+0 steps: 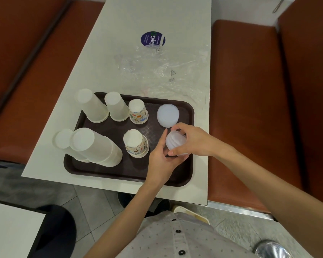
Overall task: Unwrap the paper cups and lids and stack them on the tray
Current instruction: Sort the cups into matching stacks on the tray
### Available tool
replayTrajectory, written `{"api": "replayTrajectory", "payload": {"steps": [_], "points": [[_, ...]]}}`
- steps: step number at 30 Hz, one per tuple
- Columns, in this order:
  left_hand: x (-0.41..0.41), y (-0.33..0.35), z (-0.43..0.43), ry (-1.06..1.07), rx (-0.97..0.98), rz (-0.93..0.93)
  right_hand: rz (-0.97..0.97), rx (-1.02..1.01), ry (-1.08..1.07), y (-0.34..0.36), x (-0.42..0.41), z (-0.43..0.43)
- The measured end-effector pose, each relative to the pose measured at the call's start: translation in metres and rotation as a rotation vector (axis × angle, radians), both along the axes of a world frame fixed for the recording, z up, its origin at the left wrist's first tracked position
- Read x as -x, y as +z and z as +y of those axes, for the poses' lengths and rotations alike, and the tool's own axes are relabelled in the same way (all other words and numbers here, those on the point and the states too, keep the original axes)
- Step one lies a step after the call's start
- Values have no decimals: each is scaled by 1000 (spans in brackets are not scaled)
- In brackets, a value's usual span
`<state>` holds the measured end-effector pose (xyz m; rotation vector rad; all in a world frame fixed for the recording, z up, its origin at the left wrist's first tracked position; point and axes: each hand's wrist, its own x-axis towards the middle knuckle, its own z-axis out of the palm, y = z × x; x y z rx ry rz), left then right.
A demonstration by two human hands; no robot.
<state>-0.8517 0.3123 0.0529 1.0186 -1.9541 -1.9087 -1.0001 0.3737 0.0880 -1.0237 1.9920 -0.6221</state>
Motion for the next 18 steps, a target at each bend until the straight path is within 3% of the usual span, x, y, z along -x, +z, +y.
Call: {"api": "replayTrajectory", "payload": {"steps": [4,11,18], "points": [[11,-1,-4,48,9,34,94,-38,41,-4,-1,-12],[17,-16,-14,29,-297,139,277,-39,55,-4,2,-16],[30,-26,-18,231,-49,25,484,153,24,-8,37,-50]]}}
